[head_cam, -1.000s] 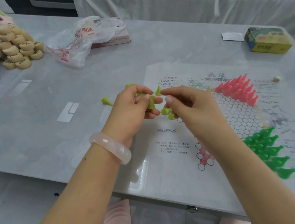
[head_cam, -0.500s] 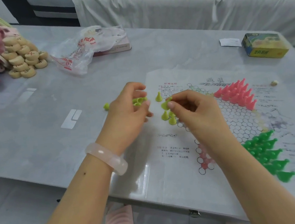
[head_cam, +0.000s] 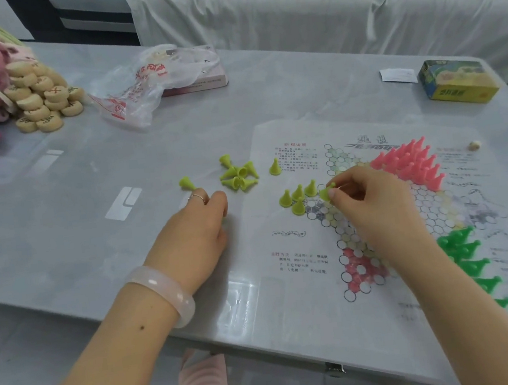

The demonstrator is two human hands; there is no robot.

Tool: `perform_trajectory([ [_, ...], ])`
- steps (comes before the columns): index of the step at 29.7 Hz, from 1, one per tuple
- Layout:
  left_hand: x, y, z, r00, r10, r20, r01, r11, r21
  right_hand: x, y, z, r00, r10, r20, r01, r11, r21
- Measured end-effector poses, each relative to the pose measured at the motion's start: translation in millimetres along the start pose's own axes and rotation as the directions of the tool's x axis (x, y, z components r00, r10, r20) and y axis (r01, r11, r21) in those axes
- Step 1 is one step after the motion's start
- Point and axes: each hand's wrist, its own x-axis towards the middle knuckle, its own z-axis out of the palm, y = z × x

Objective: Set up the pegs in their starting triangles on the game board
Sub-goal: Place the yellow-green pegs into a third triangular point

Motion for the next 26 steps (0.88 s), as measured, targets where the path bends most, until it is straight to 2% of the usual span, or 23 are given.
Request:
perform_trajectory([
  [8, 7, 6, -4, 0.991, 0.002, -0.137, -0.038, 0.964, -0.262, 2, 0, 13, 0.998, -0.068, 0.005, 0.068, 0.981, -0.181],
  [14, 7, 11, -5, 0.975, 0.013, -0.222, -0.075, 0.959, -0.274, 1, -2, 17, 0.995, -0.084, 0.048, 0.093, 0.959, -0.269],
  [21, 9, 12, -5, 0.978, -0.055, -0.202, -0.019, 0.938, -0.347, 1, -3, 18, 0.995, -0.084, 0.059, 0.099, 0.945, -0.312],
  [24, 11, 15, -4, 0.985, -0.121, -0.125, 0.033, 0.836, -0.547, -1, -3, 15, 0.994, -0.086, 0.064, 0.101, 0.952, -0.288],
  [26, 11, 21, -5, 0.99, -0.139, -0.02, 0.078, 0.667, -0.741, -2, -4, 10, 0.996, -0.088, 0.02, 0.09, 0.968, -0.233],
])
